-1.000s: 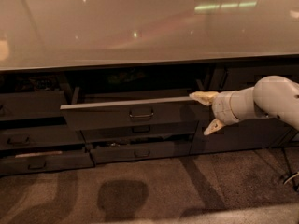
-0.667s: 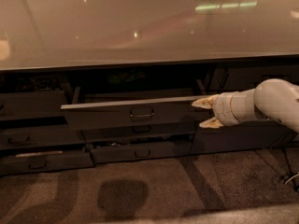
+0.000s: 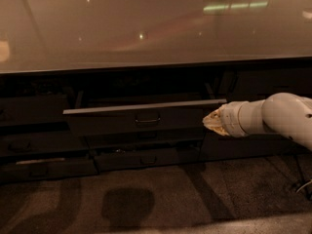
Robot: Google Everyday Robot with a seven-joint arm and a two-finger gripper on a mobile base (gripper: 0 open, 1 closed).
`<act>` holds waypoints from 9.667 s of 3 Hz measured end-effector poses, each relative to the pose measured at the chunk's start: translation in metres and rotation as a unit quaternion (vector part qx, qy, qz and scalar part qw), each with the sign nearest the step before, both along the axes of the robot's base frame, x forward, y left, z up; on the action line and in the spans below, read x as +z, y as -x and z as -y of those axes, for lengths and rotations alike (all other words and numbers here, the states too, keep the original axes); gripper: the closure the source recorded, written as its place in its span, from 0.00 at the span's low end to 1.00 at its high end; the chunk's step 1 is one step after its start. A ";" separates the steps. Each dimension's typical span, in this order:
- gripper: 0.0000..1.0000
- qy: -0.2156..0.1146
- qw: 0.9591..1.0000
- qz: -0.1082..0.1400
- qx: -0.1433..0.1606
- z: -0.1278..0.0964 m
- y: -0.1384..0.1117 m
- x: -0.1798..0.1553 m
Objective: Open top drawer
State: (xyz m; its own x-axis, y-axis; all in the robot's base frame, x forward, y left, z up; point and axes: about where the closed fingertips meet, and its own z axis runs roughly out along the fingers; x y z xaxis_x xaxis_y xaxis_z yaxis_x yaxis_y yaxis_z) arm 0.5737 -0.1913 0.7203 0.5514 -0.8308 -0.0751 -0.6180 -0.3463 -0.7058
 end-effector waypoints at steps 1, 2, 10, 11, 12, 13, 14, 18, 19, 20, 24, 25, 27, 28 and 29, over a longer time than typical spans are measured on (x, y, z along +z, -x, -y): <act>1.00 -0.044 0.998 -0.015 0.032 -0.010 -0.004 -0.006; 1.00 -0.051 0.995 -0.052 0.061 -0.011 -0.016 0.010; 1.00 0.022 0.997 -0.079 0.010 -0.012 -0.124 0.007; 1.00 0.054 0.995 -0.079 0.004 -0.010 -0.121 -0.011; 1.00 0.054 0.995 -0.079 0.004 -0.010 -0.121 -0.011; 1.00 0.063 0.995 -0.069 -0.022 0.004 -0.154 0.008; 1.00 0.063 0.995 -0.069 -0.022 0.004 -0.154 0.008; 1.00 -0.095 0.982 -0.158 0.036 0.012 -0.166 -0.046; 1.00 -0.051 0.987 -0.151 0.018 0.006 -0.169 -0.050; 1.00 -0.026 0.988 -0.153 0.018 0.001 -0.165 -0.066; 0.35 -0.027 0.986 -0.167 0.013 0.004 -0.153 -0.080; 0.11 -0.028 0.985 -0.168 0.008 0.008 -0.140 -0.085; 0.00 -0.028 0.985 -0.168 0.008 -0.004 -0.143 -0.079; 0.00 -0.028 0.985 -0.168 0.008 -0.007 -0.144 -0.079; 0.00 -0.026 0.985 -0.168 0.001 -0.003 -0.132 -0.085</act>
Offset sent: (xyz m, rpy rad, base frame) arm 0.0359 0.0104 0.0359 0.1225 0.1895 0.1354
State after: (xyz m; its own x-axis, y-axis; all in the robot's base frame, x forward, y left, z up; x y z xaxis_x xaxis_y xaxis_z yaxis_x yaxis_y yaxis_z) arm 0.7052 -0.1881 0.6352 0.4895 -0.8202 -0.2961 -0.8194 -0.3165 -0.4780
